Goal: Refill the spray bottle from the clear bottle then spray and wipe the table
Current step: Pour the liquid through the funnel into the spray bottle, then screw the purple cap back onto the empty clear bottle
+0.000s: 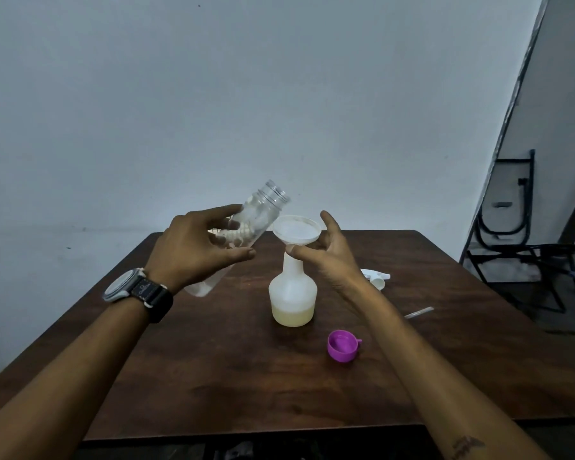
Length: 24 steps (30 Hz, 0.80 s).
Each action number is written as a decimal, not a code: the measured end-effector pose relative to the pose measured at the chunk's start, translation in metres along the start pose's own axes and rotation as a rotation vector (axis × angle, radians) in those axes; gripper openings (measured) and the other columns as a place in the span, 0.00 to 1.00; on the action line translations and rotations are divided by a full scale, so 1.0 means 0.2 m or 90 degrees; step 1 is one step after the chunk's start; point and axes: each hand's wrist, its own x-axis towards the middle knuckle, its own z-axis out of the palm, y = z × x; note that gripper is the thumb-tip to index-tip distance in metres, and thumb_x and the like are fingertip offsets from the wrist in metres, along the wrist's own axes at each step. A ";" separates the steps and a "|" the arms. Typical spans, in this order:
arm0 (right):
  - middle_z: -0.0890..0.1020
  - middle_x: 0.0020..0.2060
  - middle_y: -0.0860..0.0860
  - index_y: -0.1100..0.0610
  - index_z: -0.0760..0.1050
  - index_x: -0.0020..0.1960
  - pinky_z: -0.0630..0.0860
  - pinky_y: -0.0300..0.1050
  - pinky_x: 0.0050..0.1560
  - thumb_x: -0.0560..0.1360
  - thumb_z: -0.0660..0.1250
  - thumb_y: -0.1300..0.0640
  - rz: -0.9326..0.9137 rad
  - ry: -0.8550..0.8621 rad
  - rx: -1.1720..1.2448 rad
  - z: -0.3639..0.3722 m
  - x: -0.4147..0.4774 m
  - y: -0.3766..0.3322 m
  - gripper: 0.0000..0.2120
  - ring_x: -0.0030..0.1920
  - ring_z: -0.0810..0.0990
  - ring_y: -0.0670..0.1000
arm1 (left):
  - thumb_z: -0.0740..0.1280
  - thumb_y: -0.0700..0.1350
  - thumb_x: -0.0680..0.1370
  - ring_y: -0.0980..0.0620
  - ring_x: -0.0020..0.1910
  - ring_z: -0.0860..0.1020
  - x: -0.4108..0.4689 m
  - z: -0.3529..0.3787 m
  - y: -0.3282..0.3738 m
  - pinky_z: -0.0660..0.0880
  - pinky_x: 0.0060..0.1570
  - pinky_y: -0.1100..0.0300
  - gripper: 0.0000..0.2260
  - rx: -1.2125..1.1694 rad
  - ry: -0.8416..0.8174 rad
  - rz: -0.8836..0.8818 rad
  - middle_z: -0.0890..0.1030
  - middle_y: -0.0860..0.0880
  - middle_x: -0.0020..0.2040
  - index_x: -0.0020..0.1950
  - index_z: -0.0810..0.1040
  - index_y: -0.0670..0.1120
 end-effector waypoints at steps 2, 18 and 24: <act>0.78 0.65 0.53 0.55 0.47 0.84 0.77 0.27 0.40 0.74 0.76 0.67 0.010 -0.002 0.011 -0.01 -0.01 0.00 0.51 0.67 0.78 0.51 | 0.81 0.64 0.61 0.64 0.48 0.83 -0.02 0.02 -0.01 0.82 0.54 0.52 0.38 -0.051 0.014 -0.007 0.84 0.61 0.55 0.69 0.75 0.61; 0.75 0.67 0.51 0.46 0.73 0.73 0.74 0.49 0.67 0.73 0.75 0.41 0.148 -0.263 -0.779 -0.24 -0.44 0.13 0.31 0.68 0.75 0.55 | 0.82 0.50 0.66 0.58 0.54 0.84 -0.39 0.16 -0.07 0.82 0.55 0.52 0.30 -0.354 0.098 -0.088 0.86 0.55 0.55 0.67 0.79 0.51; 0.75 0.66 0.50 0.46 0.75 0.70 0.73 0.45 0.63 0.75 0.75 0.48 0.103 -0.227 -0.790 -0.17 -0.44 0.11 0.24 0.66 0.75 0.53 | 0.82 0.49 0.66 0.58 0.52 0.85 -0.47 0.20 -0.05 0.83 0.52 0.55 0.30 -0.390 0.096 -0.113 0.86 0.55 0.53 0.66 0.78 0.49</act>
